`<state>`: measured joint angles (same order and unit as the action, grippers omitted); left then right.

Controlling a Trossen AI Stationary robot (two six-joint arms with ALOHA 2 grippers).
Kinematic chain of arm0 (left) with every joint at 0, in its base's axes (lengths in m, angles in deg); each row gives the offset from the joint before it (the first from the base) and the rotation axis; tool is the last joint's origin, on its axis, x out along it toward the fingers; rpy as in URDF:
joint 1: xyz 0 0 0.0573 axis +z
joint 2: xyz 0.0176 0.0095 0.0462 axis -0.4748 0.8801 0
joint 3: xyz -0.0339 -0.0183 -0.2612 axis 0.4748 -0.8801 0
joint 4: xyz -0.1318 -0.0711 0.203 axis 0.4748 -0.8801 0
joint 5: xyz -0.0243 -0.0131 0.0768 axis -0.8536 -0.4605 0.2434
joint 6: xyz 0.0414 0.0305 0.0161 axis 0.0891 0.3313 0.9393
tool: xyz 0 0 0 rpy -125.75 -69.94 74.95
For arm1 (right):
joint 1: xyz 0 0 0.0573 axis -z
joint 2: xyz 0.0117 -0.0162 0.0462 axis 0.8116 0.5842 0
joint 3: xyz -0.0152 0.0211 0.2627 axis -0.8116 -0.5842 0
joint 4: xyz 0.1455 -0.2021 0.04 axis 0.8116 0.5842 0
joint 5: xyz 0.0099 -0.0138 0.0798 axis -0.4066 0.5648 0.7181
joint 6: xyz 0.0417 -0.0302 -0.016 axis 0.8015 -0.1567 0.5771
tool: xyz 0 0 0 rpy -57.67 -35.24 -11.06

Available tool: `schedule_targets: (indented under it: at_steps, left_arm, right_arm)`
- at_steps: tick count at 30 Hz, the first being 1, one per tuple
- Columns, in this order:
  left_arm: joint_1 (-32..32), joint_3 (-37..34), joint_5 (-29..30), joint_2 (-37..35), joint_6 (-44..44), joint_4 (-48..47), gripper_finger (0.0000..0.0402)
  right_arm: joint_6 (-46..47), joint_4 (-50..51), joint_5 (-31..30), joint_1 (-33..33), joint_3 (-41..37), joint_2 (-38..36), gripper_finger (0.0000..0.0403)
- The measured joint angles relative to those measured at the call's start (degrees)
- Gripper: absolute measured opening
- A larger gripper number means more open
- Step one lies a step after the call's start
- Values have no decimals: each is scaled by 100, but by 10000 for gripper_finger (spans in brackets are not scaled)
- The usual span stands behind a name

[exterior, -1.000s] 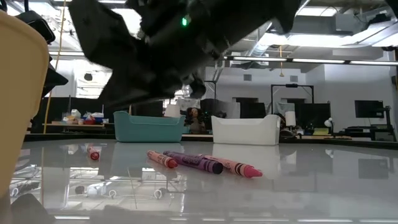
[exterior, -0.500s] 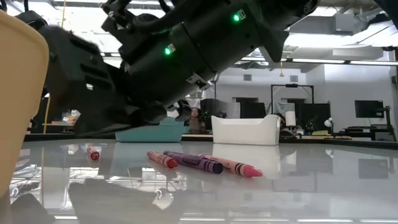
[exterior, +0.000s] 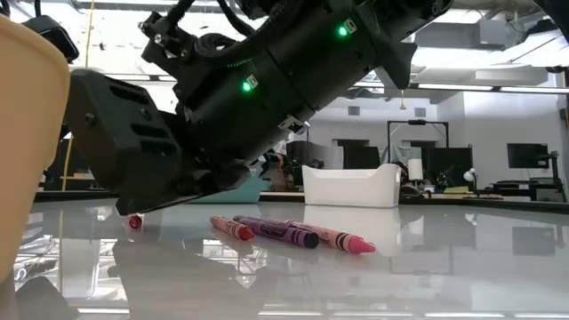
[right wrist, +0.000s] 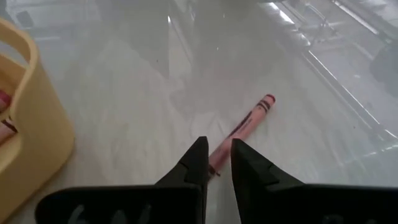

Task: Sort crayons
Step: Put the red crayon into the top green bin

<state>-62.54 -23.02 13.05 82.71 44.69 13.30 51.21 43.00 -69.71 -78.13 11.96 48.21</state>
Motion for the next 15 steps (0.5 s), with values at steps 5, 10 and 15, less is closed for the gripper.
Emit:
schedule_targets:
  at_steps: [5,10,15]
  left_arm:
    - [0,1,0,1,0,0,228]
    - [0,0,2,0,0,0,228]
    - [0,1,2,0,0,0,228]
  right_arm:
    - [2,-6,113,16,0,0,66]
    - [137,224,273,84,3,-5,66]
    - [347,547,296,138,11,-16,66]
